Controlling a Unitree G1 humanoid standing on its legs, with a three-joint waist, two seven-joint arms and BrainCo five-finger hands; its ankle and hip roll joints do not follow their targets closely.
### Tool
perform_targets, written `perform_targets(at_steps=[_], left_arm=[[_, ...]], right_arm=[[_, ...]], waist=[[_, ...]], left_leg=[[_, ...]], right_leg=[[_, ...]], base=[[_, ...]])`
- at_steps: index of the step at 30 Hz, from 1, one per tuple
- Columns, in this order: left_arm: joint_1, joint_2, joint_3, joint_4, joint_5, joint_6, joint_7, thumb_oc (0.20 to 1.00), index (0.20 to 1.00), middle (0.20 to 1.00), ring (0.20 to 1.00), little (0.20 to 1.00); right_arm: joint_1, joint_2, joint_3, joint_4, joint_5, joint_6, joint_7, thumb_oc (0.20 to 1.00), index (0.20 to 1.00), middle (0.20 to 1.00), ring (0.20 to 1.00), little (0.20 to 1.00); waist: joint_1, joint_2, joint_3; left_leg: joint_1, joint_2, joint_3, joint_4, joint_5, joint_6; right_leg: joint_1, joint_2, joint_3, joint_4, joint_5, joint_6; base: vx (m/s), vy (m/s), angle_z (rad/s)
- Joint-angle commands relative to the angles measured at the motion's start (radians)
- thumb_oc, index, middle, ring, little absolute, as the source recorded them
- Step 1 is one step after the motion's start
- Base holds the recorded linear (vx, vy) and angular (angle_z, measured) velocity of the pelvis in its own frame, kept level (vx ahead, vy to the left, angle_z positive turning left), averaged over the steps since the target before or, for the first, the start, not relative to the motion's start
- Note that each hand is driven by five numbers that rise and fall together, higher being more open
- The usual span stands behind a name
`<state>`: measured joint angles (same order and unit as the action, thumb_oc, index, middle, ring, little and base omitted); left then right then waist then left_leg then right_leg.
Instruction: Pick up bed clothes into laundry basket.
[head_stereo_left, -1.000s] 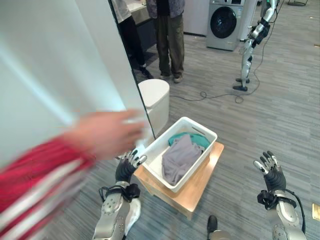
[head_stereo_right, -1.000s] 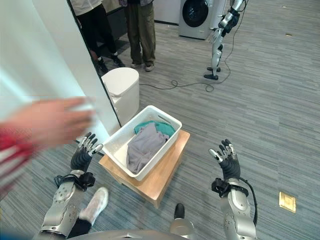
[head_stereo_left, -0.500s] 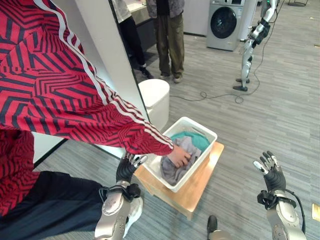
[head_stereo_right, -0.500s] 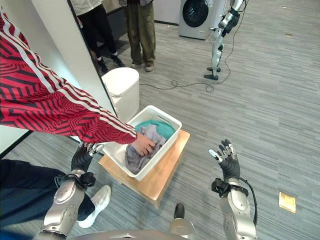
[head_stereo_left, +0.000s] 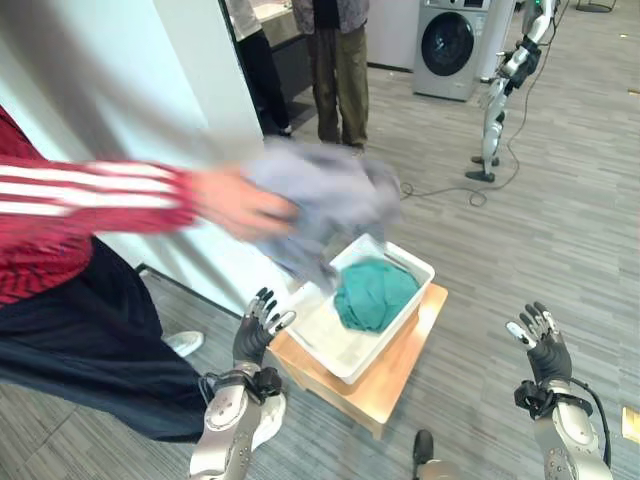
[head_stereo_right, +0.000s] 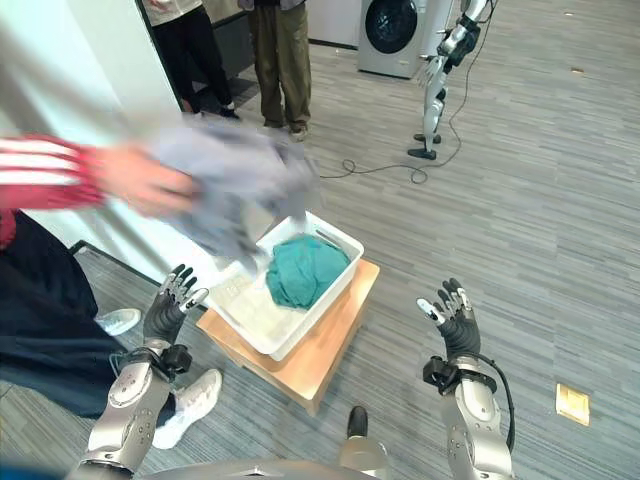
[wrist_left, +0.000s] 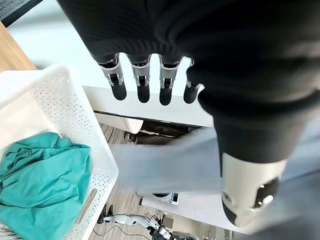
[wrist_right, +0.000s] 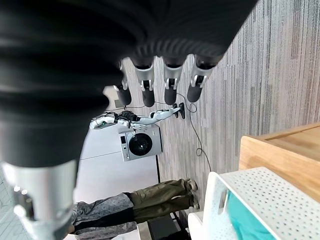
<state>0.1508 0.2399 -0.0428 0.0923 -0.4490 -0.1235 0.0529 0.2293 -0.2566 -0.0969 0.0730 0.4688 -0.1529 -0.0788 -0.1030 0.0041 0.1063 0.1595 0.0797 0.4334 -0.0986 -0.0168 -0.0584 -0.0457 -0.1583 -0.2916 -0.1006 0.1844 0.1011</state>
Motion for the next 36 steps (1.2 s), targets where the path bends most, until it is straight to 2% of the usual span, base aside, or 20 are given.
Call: perform_targets(at_steps=[1, 10, 12, 15, 16, 17, 21, 22, 23, 24, 25, 26, 28, 29, 30, 31, 32, 33, 35, 36], left_arm=[[-0.059, 0.046, 0.017, -0.045, 0.028, -0.081, -0.004, 1.0, 1.0, 1.0, 1.0, 1.0], [-0.05, 0.047, 0.027, -0.05, 0.03, -0.083, -0.003, 1.0, 1.0, 1.0, 1.0, 1.0], [-0.053, 0.055, 0.035, -0.058, 0.029, -0.086, 0.004, 1.0, 1.0, 1.0, 1.0, 1.0], [-0.081, 0.068, 0.046, -0.047, 0.014, -0.103, 0.022, 1.0, 1.0, 1.0, 1.0, 1.0], [-0.083, 0.068, 0.047, -0.047, 0.014, -0.103, 0.022, 1.0, 1.0, 1.0, 1.0, 1.0], [-0.103, 0.078, 0.047, -0.012, 0.004, -0.118, 0.035, 1.0, 1.0, 1.0, 1.0, 1.0], [-0.12, 0.084, 0.051, 0.011, -0.009, -0.14, 0.038, 1.0, 1.0, 1.0, 1.0, 1.0], [-0.119, 0.084, 0.055, 0.002, -0.011, -0.138, 0.03, 1.0, 1.0, 1.0, 1.0, 1.0], [-0.096, 0.086, 0.07, -0.011, -0.008, -0.136, 0.028, 1.0, 1.0, 1.0, 1.0, 1.0], [-0.054, 0.069, 0.087, -0.017, -0.023, -0.131, 0.018, 1.0, 1.0, 1.0, 1.0, 1.0], [-0.054, 0.069, 0.087, -0.017, -0.023, -0.13, 0.018, 1.0, 1.0, 1.0, 1.0, 1.0], [-0.04, 0.059, 0.091, -0.016, -0.031, -0.127, 0.018, 1.0, 1.0, 1.0, 1.0, 1.0], [-0.017, 0.035, 0.096, 0.014, -0.043, -0.114, 0.009, 1.0, 1.0, 1.0, 1.0, 1.0], [-0.002, 0.038, 0.092, 0.01, -0.035, -0.105, -0.007, 1.0, 1.0, 1.0, 1.0, 1.0], [-0.001, 0.038, 0.092, 0.01, -0.035, -0.105, -0.007, 1.0, 1.0, 1.0, 1.0, 1.0], [0.022, 0.054, 0.1, -0.011, -0.014, -0.102, -0.032, 1.0, 1.0, 1.0, 1.0, 1.0], [0.021, 0.063, 0.102, -0.019, -0.013, -0.101, -0.036, 1.0, 1.0, 1.0, 1.0, 1.0], [0.014, 0.072, 0.105, -0.026, -0.009, -0.101, -0.034, 1.0, 1.0, 1.0, 1.0, 1.0], [-0.004, 0.079, 0.1, -0.028, -0.01, -0.1, -0.036, 1.0, 1.0, 1.0, 1.0, 1.0], [-0.034, 0.079, 0.082, -0.032, -0.003, -0.099, -0.034, 1.0, 1.0, 1.0, 1.0, 1.0]], right_arm=[[-0.048, -0.015, -0.004, -0.056, -0.03, -0.044, 0.013, 1.0, 1.0, 1.0, 1.0, 1.0], [-0.051, -0.015, 0.006, -0.053, -0.03, -0.04, 0.015, 1.0, 1.0, 1.0, 1.0, 1.0], [-0.058, -0.015, 0.013, -0.052, -0.028, -0.039, 0.018, 1.0, 1.0, 1.0, 1.0, 1.0], [-0.092, -0.024, 0.02, -0.058, -0.032, -0.043, 0.015, 1.0, 1.0, 1.0, 1.0, 1.0], [-0.094, -0.024, 0.02, -0.057, -0.031, -0.043, 0.015, 1.0, 1.0, 1.0, 1.0, 1.0], [-0.107, -0.039, 0.013, -0.076, -0.036, -0.058, 0.012, 1.0, 1.0, 1.0, 1.0, 1.0], [-0.105, -0.092, -0.019, -0.121, -0.056, -0.094, 0.023, 1.0, 1.0, 1.0, 1.0, 1.0], [-0.107, -0.1, -0.02, -0.14, -0.036, -0.106, 0.037, 1.0, 1.0, 1.0, 1.0, 1.0], [-0.104, -0.108, -0.018, -0.171, -0.01, -0.112, 0.07, 1.0, 1.0, 1.0, 1.0, 1.0], [-0.086, -0.124, -0.035, -0.175, 0.013, -0.115, 0.088, 1.0, 1.0, 1.0, 1.0, 1.0], [-0.086, -0.125, -0.035, -0.174, 0.013, -0.115, 0.088, 1.0, 1.0, 1.0, 1.0, 1.0], [-0.08, -0.14, -0.052, -0.18, 0.0, -0.117, 0.084, 1.0, 1.0, 1.0, 1.0, 1.0], [-0.079, -0.156, -0.068, -0.179, -0.004, -0.115, 0.078, 1.0, 1.0, 1.0, 1.0, 1.0], [-0.069, -0.156, -0.073, -0.184, -0.005, -0.111, 0.074, 1.0, 1.0, 1.0, 1.0, 1.0], [-0.069, -0.156, -0.073, -0.185, -0.006, -0.111, 0.074, 1.0, 1.0, 1.0, 1.0, 1.0], [-0.054, -0.146, -0.084, -0.202, 0.033, -0.109, 0.084, 1.0, 1.0, 1.0, 1.0, 1.0], [-0.047, -0.135, -0.083, -0.206, 0.057, -0.11, 0.094, 1.0, 1.0, 1.0, 1.0, 1.0], [-0.033, -0.124, -0.08, -0.215, 0.07, -0.113, 0.1, 1.0, 1.0, 1.0, 1.0, 1.0], [-0.001, -0.104, -0.076, -0.221, 0.075, -0.111, 0.106, 1.0, 1.0, 1.0, 1.0, 1.0], [0.022, -0.095, -0.079, -0.215, 0.069, -0.106, 0.099, 1.0, 1.0, 1.0, 1.0, 1.0]], waist=[[0.015, -0.021, 0.014], [0.02, -0.019, 0.015], [0.023, -0.012, 0.025], [0.009, -0.004, 0.053], [0.011, -0.003, 0.051], [-0.01, 0.005, 0.05], [-0.004, -0.004, 0.048], [0.007, -0.011, 0.054], [0.027, -0.018, 0.065], [0.053, -0.025, 0.086], [0.049, -0.024, 0.082], [0.048, -0.035, 0.096], [0.039, -0.061, 0.107], [0.033, -0.065, 0.102], [0.033, -0.064, 0.101], [0.019, -0.078, 0.102], [0.001, -0.075, 0.098], [-0.018, -0.065, 0.087], [-0.048, -0.039, 0.072], [-0.086, -0.014, 0.058]], left_leg=[[-0.019, 0.015, -0.042, 0.011, 0.035, -0.023], [-0.019, 0.014, -0.047, 0.011, 0.035, -0.022], [-0.019, 0.02, -0.057, 0.011, 0.037, -0.016], [-0.051, 0.034, -0.113, 0.011, 0.058, -0.013], [-0.055, 0.036, -0.111, 0.011, 0.061, -0.014], [-0.093, 0.048, -0.195, 0.011, 0.091, -0.016], [-0.161, 0.07, -0.344, 0.023, 0.138, -0.029], [-0.193, 0.08, -0.396, 0.036, 0.157, -0.04], [-0.217, 0.104, -0.419, 0.032, 0.185, -0.06], [-0.302, 0.151, -0.471, 0.077, 0.262, -0.088], [-0.302, 0.15, -0.474, 0.076, 0.257, -0.09], [-0.332, 0.165, -0.429, 0.107, 0.261, -0.084], [-0.338, 0.194, -0.244, 0.229, 0.194, -0.046], [-0.334, 0.192, -0.199, 0.288, 0.154, -0.044], [-0.336, 0.193, -0.199, 0.289, 0.154, -0.044], [-0.294, 0.189, -0.087, 0.455, 0.071, -0.036], [-0.265, 0.195, -0.038, 0.508, 0.03, -0.033], [-0.207, 0.204, 0.021, 0.545, -0.007, -0.058], [-0.103, 0.197, 0.099, 0.524, -0.04, -0.059], [-0.017, 0.168, 0.132, 0.465, -0.08, -0.069]], right_leg=[[0.13, -0.081, 0.02, 0.096, -0.131, 0.08], [0.127, -0.08, 0.02, 0.106, -0.137, 0.079], [0.093, -0.088, 0.026, 0.202, -0.158, 0.078], [0.014, -0.058, 0.19, 0.348, -0.206, 0.088], [0.008, -0.056, 0.192, 0.349, -0.203, 0.086], [0.012, 0.039, 0.418, 0.418, -0.306, 0.066], [0.079, 0.112, 0.63, 0.377, -0.377, 0.013], [0.105, 0.137, 0.648, 0.357, -0.389, 0.003], [0.123, 0.141, 0.605, 0.321, -0.393, -0.017], [0.148, 0.171, 0.553, 0.276, -0.377, -0.046], [0.15, 0.171, 0.548, 0.273, -0.38, -0.048], [0.151, 0.171, 0.505, 0.264, -0.369, -0.053], [0.144, 0.165, 0.409, 0.238, -0.34, -0.069], [0.143, 0.164, 0.383, 0.205, -0.321, -0.075], [0.142, 0.165, 0.383, 0.204, -0.32, -0.075], [0.131, 0.143, 0.297, 0.162, -0.285, -0.084], [0.13, 0.146, 0.248, 0.138, -0.279, -0.084], [0.131, 0.153, 0.199, 0.116, -0.287, -0.083], [0.11, 0.16, 0.096, 0.101, -0.289, -0.082], [0.084, 0.142, -0.019, 0.108, -0.282, -0.076]], base=[[0.0, 0.0, 0.0], [0.0, -0.002, 0.0], [-0.07, -0.009, 0.0], [-0.11, -0.031, 0.15], [-0.09, -0.128, 0.55], [-0.09, -0.155, 0.8], [-0.15, -0.319, 1.8], [-0.28, -0.476, 1.8], [-0.49, -0.72, 1.88], [-0.37, -0.557, 1.7], [-0.38, -0.508, 2.01], [-0.29, -0.257, 1.52], [-0.46, -0.334, 0.98], [-0.27, -0.181, 1.42], [-0.42, -0.182, 1.7], [-0.42, -0.166, 1.85], [-0.44, -0.198, 1.57], [-0.24, -0.078, 1.79], [-0.27, 0.053, 1.85], [-0.21, 0.125, 2.03]])
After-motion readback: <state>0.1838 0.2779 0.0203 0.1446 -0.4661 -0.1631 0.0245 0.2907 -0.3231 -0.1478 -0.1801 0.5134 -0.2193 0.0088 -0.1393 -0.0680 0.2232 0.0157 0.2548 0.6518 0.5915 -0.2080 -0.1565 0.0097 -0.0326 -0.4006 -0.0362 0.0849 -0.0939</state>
